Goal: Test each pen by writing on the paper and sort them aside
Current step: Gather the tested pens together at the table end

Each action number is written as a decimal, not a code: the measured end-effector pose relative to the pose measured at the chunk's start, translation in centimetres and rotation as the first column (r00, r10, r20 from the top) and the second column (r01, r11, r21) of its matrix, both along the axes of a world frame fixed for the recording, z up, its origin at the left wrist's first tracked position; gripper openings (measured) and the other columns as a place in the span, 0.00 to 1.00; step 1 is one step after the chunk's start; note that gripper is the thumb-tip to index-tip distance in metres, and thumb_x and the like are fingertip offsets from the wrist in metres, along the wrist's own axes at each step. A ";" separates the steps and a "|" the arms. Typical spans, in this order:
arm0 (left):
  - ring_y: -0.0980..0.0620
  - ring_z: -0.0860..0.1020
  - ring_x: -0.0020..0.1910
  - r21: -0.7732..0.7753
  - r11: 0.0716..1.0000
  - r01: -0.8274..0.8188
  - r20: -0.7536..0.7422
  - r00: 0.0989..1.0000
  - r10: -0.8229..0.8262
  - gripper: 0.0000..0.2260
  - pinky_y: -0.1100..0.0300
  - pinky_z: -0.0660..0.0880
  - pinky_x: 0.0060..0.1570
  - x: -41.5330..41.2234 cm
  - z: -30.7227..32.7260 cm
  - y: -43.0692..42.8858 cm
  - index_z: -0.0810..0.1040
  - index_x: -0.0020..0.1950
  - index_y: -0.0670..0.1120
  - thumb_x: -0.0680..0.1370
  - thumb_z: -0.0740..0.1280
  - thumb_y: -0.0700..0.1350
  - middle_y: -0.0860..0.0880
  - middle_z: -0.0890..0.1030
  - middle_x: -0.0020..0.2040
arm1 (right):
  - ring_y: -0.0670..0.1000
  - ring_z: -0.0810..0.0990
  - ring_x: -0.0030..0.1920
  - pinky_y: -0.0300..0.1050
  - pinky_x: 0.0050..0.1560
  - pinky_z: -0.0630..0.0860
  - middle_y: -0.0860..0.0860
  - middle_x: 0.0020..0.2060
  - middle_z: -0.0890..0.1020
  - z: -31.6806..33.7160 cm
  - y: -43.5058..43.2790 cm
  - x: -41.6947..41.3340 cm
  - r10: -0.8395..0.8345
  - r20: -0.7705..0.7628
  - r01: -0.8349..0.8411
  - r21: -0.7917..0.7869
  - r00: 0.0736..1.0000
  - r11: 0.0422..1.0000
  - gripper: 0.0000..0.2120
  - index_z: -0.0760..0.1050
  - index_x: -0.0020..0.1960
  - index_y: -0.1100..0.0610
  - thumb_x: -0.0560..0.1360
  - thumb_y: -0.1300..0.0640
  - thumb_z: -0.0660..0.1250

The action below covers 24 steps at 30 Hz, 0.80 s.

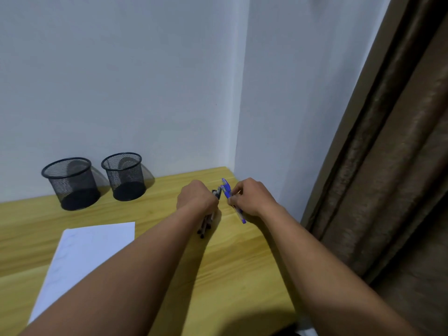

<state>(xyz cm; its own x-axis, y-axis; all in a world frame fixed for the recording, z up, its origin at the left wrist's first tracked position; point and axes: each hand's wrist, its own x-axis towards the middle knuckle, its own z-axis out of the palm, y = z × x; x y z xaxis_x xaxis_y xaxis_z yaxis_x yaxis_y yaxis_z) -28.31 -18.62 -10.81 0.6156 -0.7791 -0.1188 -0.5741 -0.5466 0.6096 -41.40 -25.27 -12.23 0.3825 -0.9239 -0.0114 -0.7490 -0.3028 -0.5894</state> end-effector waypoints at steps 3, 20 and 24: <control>0.45 0.79 0.39 0.044 0.999 0.031 -0.011 0.999 -0.030 0.12 0.59 0.72 0.31 0.3 0.6 -0.4 0.74 0.38 0.43 0.70 0.76 0.44 0.45 0.80 0.40 | 0.56 0.85 0.47 0.56 0.51 0.83 0.56 0.44 0.86 0.3 -0.2 0.5 -0.037 -0.004 0.038 0.012 0.999 0.999 0.06 0.84 0.48 0.60 0.72 0.60 0.74; 0.44 0.75 0.42 0.063 0.983 0.170 0.197 0.964 -0.179 0.10 0.56 0.70 0.38 0.2 0.5 -1.0 0.69 0.37 0.45 0.75 0.68 0.40 0.47 0.72 0.37 | 0.54 0.78 0.38 0.45 0.33 0.70 0.54 0.37 0.78 1.7 -0.6 0.5 -0.083 -0.250 0.106 0.078 0.965 0.991 0.13 0.73 0.41 0.57 0.70 0.56 0.77; 0.41 0.77 0.45 0.047 0.955 0.291 0.293 0.910 -0.292 0.05 0.55 0.71 0.39 1.4 -0.1 -1.0 0.79 0.50 0.42 0.74 0.67 0.40 0.43 0.80 0.47 | 0.55 0.82 0.43 0.48 0.40 0.79 0.55 0.41 0.82 1.7 -0.8 0.0 -0.069 -0.217 0.089 0.081 0.974 0.993 0.11 0.77 0.45 0.60 0.69 0.58 0.78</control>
